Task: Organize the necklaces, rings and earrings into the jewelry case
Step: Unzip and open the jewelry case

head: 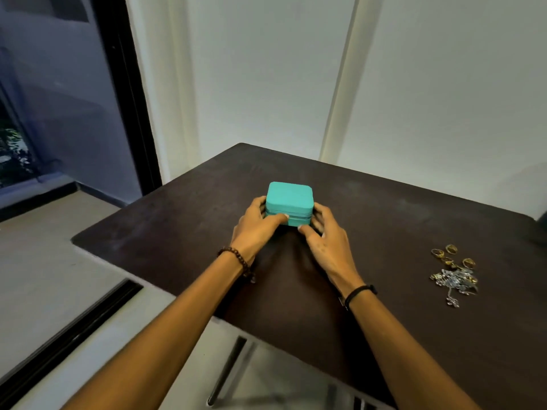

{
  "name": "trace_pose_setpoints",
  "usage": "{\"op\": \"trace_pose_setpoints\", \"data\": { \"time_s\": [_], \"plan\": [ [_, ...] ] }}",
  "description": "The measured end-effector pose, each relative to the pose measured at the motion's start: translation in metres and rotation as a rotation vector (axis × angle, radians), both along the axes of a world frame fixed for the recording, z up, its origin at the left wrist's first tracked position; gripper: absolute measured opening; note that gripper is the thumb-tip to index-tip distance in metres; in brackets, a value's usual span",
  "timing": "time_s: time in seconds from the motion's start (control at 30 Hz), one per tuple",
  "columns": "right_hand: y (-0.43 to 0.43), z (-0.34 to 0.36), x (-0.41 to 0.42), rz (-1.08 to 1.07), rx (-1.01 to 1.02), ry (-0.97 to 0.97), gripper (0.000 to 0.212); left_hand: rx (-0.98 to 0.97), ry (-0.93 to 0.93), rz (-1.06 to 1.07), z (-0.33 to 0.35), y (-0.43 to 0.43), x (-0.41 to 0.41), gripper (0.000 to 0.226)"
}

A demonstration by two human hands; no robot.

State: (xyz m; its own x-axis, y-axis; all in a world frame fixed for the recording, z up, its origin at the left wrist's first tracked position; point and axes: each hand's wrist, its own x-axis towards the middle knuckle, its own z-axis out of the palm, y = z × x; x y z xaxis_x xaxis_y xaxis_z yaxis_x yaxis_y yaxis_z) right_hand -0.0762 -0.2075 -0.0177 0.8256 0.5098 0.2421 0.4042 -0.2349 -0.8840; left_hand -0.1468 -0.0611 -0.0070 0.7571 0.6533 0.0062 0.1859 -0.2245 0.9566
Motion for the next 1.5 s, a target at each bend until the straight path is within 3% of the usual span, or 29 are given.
{"op": "trace_pose_setpoints", "data": {
  "time_s": [0.27,0.47,0.6,0.7,0.9,1.13,1.5],
  "plan": [
    [-0.027,-0.001,-0.089,0.201,-0.067,-0.012,0.052,0.038,0.043,-0.019,-0.003,-0.014,-0.132,0.069],
    [-0.033,0.002,-0.117,0.258,-0.133,-0.007,0.049,0.082,0.094,-0.054,-0.004,-0.009,-0.172,0.076],
    [-0.030,0.007,-0.113,0.230,-0.126,0.017,0.040,0.175,0.224,-0.098,0.005,0.014,-0.162,0.119],
    [-0.027,0.006,-0.107,0.167,-0.099,0.054,0.036,0.248,0.260,-0.189,0.007,0.027,-0.148,0.135],
    [-0.009,0.003,-0.088,0.142,-0.091,0.021,0.035,0.431,0.182,-0.194,-0.004,0.036,-0.126,0.112],
    [0.012,0.003,-0.059,0.170,-0.076,0.083,0.032,0.418,0.155,-0.205,-0.004,0.034,-0.122,0.098],
    [0.009,0.017,-0.044,0.355,0.073,0.491,0.029,0.070,0.009,-0.413,-0.008,0.048,-0.123,0.095]
  ]
}}
